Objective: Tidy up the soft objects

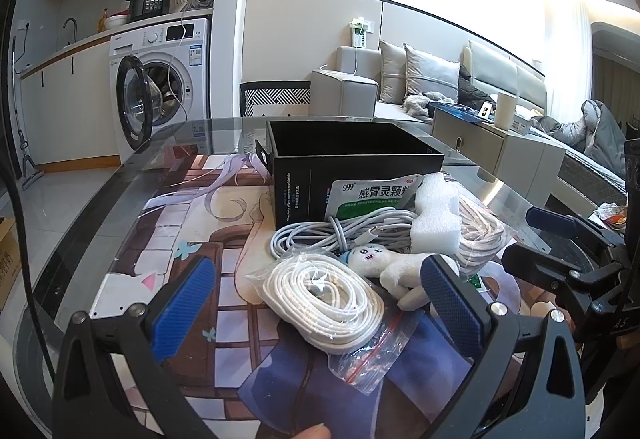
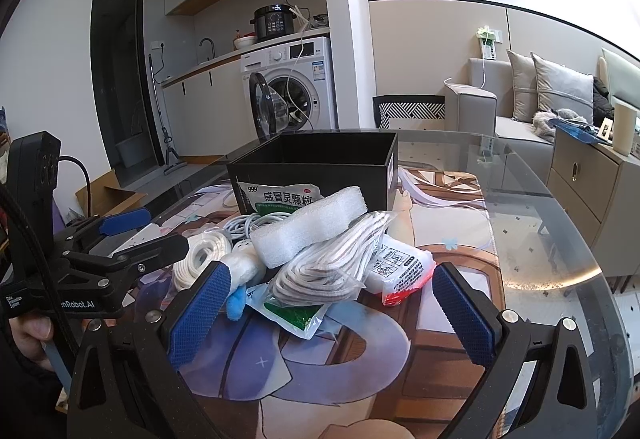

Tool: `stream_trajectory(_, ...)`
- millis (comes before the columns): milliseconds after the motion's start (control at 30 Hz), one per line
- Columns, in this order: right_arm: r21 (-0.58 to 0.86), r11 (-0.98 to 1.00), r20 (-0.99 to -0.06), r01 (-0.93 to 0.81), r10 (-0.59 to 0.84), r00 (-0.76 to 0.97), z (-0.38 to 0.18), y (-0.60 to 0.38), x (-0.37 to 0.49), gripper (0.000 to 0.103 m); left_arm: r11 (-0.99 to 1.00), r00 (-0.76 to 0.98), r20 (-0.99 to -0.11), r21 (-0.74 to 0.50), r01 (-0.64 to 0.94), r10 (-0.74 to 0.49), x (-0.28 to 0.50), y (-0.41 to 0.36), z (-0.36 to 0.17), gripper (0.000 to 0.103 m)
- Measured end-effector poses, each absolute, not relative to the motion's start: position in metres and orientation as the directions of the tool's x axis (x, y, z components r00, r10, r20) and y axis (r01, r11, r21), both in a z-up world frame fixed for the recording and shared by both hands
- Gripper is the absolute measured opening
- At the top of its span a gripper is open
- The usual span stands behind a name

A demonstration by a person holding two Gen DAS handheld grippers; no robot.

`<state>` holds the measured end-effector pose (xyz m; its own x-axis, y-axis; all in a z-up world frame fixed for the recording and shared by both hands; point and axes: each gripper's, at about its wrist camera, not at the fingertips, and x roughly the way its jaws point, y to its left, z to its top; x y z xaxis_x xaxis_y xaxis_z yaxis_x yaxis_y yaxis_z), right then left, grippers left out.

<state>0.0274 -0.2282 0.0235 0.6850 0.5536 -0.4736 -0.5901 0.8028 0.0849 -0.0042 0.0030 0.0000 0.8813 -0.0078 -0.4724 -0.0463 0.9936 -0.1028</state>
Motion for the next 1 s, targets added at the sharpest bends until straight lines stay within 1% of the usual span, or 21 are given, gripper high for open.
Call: stream_trajectory(1000, 0.081, 0.798, -0.481, -0.597, 0.556, 0.678, 0.0261, -0.2297, 0.0287, 0.103, 0.992, 0.879, -0.478, -0.115, -0.056, -0.006, -0.0045, 0.0089, 0.0004, 0.103)
